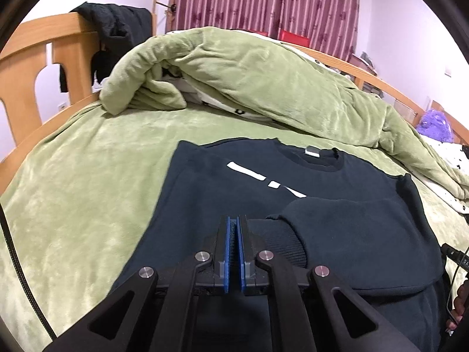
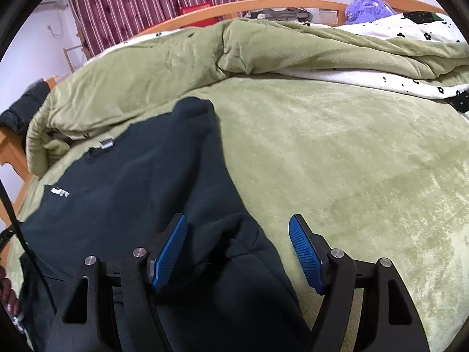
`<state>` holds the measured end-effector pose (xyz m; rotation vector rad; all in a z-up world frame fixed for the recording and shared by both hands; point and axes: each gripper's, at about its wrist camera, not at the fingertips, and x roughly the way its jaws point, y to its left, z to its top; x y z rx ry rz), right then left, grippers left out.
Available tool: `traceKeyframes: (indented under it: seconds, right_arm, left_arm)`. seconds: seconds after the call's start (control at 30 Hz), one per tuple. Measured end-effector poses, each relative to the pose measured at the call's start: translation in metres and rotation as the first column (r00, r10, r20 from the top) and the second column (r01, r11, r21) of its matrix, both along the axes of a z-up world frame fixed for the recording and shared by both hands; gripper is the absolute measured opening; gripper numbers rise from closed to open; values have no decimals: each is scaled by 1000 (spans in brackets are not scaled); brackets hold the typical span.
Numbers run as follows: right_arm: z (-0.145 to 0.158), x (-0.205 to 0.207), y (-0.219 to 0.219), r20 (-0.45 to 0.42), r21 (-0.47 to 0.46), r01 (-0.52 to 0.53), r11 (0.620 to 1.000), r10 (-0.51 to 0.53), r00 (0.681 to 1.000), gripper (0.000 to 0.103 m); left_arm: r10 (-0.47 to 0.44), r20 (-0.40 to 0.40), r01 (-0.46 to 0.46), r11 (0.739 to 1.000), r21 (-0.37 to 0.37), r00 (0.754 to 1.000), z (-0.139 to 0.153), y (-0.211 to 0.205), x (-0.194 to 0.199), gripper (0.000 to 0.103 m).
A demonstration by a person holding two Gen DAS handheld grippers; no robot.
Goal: Fold small clothes
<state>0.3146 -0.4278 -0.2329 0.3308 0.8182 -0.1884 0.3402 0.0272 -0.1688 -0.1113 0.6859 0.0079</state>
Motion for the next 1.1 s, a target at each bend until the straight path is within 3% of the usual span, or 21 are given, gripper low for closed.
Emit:
traceKeyframes:
  seconds: [0.17, 0.23, 0.3, 0.37, 0.5, 0.67, 0.83, 1.1]
  right_arm:
    - [-5, 2, 1, -27, -4, 7, 1000, -7, 1000, 71]
    - [-9, 5, 5, -58, -54, 17, 998, -20, 998, 71]
    - [-12, 7, 7, -82, -72, 11, 997, -17, 997, 71]
    - [-15, 8, 8, -94, -76, 12, 997, -19, 995, 71]
    - [-12, 6, 9, -84, -86, 14, 996, -21, 996, 71]
    - [-10, 5, 10, -70, -89, 4, 996, -10, 997, 71]
    - [-11, 5, 15, -60, -99, -15, 995, 9, 998, 71]
    - [-15, 4, 16, -63, -84, -17, 996, 12, 998, 65]
  left_arm:
    - [62, 29, -63, 997, 39, 998, 7, 13, -11, 2]
    - [96, 45, -99, 993, 66, 994, 9, 19, -13, 2]
    - [50, 45, -50, 999, 16, 998, 9, 25, -16, 2]
    - [57, 41, -57, 998, 15, 998, 7, 25, -17, 2]
    - [-2, -23, 1, 999, -40, 1000, -4, 18, -9, 2]
    - [-37, -80, 38, 999, 11, 996, -21, -3, -1, 2]
    - [-43, -146, 46, 999, 17, 988, -43, -11, 6, 2]
    - [-22, -157, 36, 996, 87, 987, -53, -18, 4, 8]
